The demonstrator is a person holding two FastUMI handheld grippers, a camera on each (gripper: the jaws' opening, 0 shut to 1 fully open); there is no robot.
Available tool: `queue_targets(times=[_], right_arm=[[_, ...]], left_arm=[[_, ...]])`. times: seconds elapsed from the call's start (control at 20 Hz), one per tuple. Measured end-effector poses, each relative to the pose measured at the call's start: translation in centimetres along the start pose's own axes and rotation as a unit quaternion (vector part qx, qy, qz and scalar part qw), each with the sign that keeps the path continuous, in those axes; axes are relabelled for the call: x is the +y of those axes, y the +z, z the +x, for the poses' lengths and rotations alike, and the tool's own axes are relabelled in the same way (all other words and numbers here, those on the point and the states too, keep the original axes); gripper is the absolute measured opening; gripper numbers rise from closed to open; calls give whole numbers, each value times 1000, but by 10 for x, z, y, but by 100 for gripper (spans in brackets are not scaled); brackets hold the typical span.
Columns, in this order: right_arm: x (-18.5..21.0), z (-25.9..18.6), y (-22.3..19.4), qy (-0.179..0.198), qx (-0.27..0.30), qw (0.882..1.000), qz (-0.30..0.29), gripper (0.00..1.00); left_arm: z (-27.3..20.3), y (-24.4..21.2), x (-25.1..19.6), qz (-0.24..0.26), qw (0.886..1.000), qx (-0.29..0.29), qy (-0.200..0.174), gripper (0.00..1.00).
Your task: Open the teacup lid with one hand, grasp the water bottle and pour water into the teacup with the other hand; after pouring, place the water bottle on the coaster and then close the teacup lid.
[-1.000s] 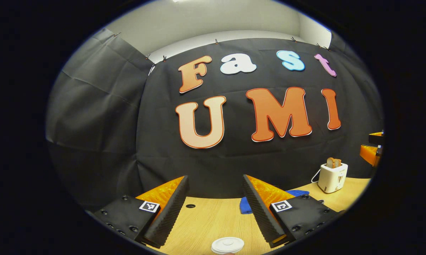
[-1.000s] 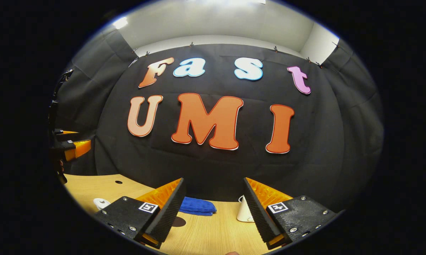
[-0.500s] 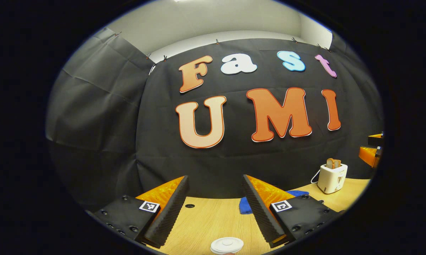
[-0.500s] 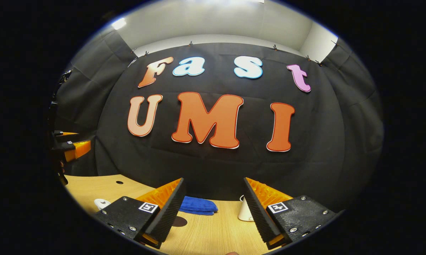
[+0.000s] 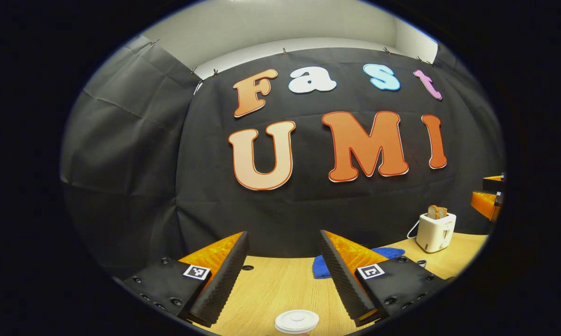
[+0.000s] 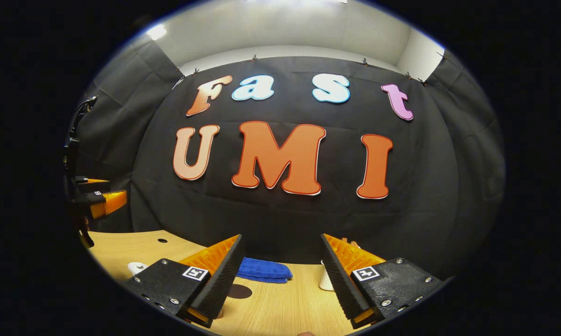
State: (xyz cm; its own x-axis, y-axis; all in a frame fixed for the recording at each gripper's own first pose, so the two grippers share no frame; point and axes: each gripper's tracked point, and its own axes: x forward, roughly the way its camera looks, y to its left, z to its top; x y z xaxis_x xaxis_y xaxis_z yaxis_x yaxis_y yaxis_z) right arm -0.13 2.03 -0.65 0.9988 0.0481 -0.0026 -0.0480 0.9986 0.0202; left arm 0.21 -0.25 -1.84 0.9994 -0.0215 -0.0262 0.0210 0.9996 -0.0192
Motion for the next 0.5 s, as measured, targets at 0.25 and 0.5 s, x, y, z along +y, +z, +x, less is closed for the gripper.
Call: queue_targets(times=[0.25, 0.5], right_arm=[[17, -4, -12, 25, 8, 1000, 2, 96], [43, -12, -35, 68, 37, 997, 24, 96]], left_arm=[[1, -18, -3, -1, 1000, 18, -7, 100], [-1, -45, -9, 0, 999, 37, -27, 100]])
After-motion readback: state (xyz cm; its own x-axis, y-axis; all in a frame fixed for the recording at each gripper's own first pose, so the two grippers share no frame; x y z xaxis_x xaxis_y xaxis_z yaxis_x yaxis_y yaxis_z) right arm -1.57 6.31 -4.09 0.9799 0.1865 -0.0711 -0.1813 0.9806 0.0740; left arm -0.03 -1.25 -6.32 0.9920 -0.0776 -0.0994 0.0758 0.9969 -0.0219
